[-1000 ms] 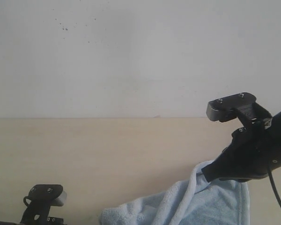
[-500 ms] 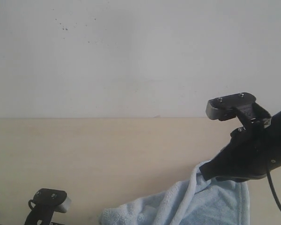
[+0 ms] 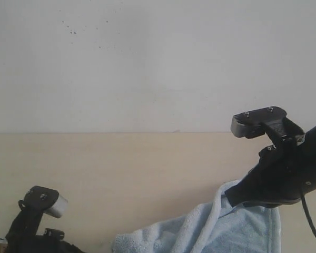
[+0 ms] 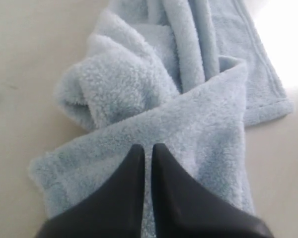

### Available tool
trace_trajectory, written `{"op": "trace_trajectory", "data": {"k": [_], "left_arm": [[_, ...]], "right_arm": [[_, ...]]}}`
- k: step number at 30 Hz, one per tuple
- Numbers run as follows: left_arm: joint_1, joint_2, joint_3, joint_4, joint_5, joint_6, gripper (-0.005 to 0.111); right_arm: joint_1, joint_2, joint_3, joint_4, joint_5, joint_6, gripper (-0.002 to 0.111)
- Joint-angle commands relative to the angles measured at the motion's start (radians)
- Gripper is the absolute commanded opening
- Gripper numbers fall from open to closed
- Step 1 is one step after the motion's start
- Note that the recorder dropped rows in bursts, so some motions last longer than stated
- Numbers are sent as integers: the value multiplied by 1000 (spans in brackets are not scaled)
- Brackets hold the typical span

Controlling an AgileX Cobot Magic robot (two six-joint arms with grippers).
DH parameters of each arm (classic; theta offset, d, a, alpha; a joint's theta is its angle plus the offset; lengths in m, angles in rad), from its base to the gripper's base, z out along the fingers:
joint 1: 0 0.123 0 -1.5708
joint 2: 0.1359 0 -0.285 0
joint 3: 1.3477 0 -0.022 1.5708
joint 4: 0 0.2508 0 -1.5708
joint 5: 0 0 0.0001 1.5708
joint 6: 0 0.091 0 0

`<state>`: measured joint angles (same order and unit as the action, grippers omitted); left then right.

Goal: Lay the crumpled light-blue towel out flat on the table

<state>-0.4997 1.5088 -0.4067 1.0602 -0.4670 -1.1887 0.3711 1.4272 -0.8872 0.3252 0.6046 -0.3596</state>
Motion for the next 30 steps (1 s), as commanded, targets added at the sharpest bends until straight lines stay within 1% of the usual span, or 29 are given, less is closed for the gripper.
{"op": "trace_trajectory", "data": {"k": [1,4,6,7,9,11,13,14,17,21,26,30], "left_arm": [[2,-140,30,85,77,-93,5],[2,-184,35,86,182,-97,5],[2,-174,21,79,204,-86,9],[2,-157,12,79,184,-75,13],[2,-115,-9,90,137,-58,26],[2,-62,-38,119,165,-54,44],[2,-17,-59,141,208,-79,55],[2,6,-64,141,209,-79,57],[2,69,-75,156,200,-67,56],[2,145,-108,160,235,-54,52],[2,226,-138,160,235,-45,50],[2,278,-153,160,190,-31,50]], "right_arm": [[0,-12,3,2,8,-14,0],[0,-12,3,4,8,-17,0],[0,-12,3,4,6,-17,0],[0,-12,3,9,6,-17,0],[0,-12,3,19,9,-17,0],[0,-17,3,26,19,-19,0],[0,-23,3,31,29,-29,0],[0,-32,3,31,29,-34,0],[0,-49,3,31,24,-44,0],[0,-67,3,32,15,-44,0],[0,-72,3,35,31,-44,0],[0,-72,3,35,35,-44,0]]}}
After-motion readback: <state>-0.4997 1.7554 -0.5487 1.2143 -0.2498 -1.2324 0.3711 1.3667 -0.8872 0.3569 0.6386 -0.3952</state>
